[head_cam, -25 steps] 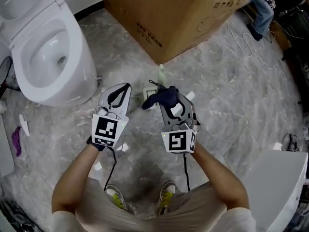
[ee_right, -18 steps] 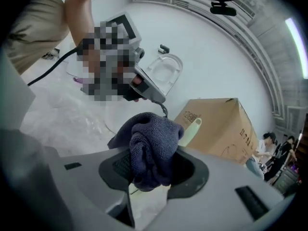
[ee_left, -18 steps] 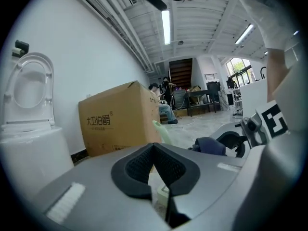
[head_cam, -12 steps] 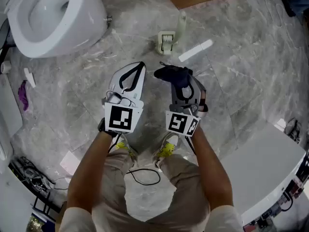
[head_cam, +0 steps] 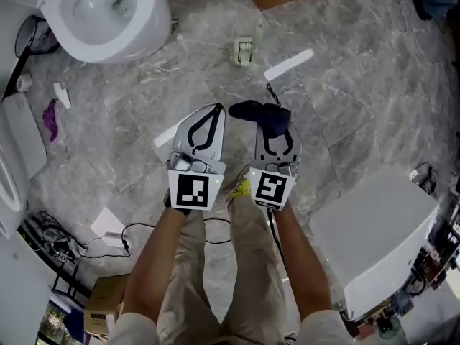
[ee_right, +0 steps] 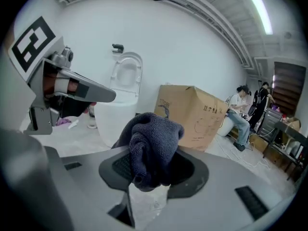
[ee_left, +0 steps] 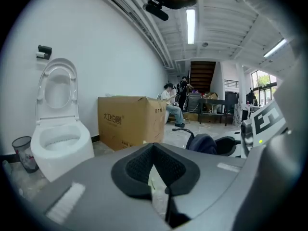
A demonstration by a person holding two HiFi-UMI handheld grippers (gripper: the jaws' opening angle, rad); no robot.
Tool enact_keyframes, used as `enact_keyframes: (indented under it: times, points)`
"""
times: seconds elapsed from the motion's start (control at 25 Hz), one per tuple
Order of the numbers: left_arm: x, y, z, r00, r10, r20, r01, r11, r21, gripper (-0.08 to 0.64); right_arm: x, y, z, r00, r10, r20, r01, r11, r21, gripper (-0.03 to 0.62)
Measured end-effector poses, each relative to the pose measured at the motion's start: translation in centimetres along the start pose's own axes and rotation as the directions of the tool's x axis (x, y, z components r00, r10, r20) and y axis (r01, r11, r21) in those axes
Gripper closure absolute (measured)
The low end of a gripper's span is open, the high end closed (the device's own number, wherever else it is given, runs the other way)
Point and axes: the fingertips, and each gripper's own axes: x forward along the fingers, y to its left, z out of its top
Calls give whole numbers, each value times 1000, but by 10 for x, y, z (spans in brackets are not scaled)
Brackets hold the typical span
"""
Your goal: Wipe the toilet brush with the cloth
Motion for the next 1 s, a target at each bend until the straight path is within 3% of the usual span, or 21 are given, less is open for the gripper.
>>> enact_keyframes:
  times: [0.24, 0.52, 0.8, 1.0]
  points:
    - [-43, 9, 110, 999, 30, 45, -28, 999, -40, 558, -61, -18, 88, 998, 45, -34, -43, 997, 63, 433]
    - [-105, 15, 250, 1000, 26, 3, -26, 997, -72, 558, -150, -56, 219, 996, 78, -43, -74, 992, 103, 433]
    - [-131, 37, 372, 997, 11, 77, -7, 998, -61, 558, -180, -88, 348, 999, 31, 37, -36, 989, 143, 433]
    - [-161, 71, 432, 987, 79, 137, -78, 997, -13, 558, -208, -105, 433, 989, 17, 146, -32, 994, 102, 433]
